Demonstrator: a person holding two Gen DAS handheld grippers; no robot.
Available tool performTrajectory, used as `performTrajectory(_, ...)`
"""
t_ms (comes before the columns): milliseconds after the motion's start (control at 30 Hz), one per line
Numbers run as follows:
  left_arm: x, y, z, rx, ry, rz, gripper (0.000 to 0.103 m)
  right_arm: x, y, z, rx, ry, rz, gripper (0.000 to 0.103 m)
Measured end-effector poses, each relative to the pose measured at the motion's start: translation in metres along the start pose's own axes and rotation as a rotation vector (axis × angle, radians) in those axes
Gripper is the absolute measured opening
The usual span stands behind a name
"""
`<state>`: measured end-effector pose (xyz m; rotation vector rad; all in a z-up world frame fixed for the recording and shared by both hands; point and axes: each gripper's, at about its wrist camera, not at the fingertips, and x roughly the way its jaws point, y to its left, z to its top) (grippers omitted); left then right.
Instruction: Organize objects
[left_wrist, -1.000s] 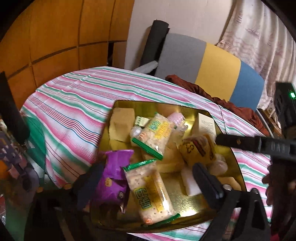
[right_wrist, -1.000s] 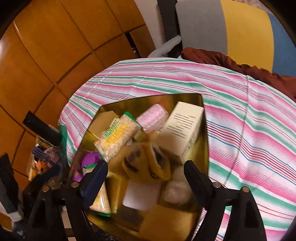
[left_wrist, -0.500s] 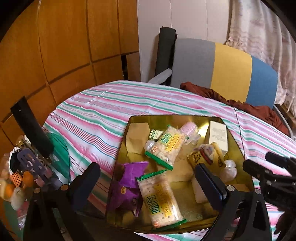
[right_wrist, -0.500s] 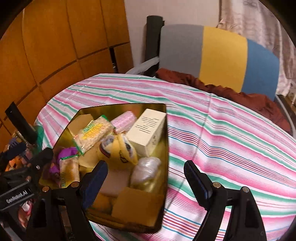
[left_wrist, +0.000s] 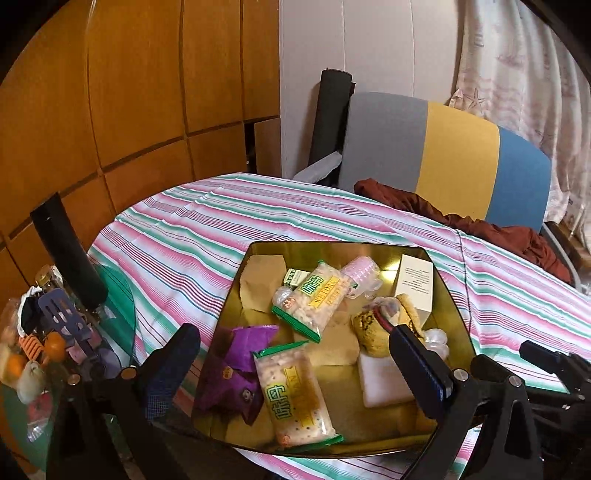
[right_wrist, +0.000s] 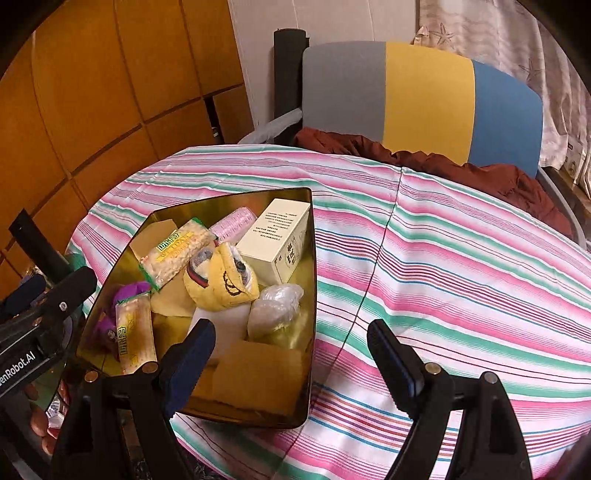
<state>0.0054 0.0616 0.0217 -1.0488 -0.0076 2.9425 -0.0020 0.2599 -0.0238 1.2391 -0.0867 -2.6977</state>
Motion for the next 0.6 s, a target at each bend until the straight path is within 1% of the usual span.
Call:
performTrajectory(67, -0.0006, -0.0009, -0.0004, -0.004, 0.004, -0.012, 0.103, -0.0012, 0.0011, 0.0003, -0.004, -0.006, -0.003, 0.086)
performTrajectory(233, -0.0049, -0.0025, -0.0013, 0.002, -0.017, 0.000, 0.103, -0.0034, 0.0041, 0.0003, -0.017, -0.017, -0.013, 0.086)
performTrajectory(433, -0.0042, -0.0001, -0.0025, -0.002, -0.023, 0.004, 0.103, -0.0065, 0.0078, 0.0011, -0.036, -0.040, -0.037, 0.086)
performTrajectory(600, -0.0026, 0.0050, -0.0032, -0.017, -0.024, 0.007, 0.102, -0.0050, 0.0100, 0.0020, -0.042, -0.038, -0.039, 0.086)
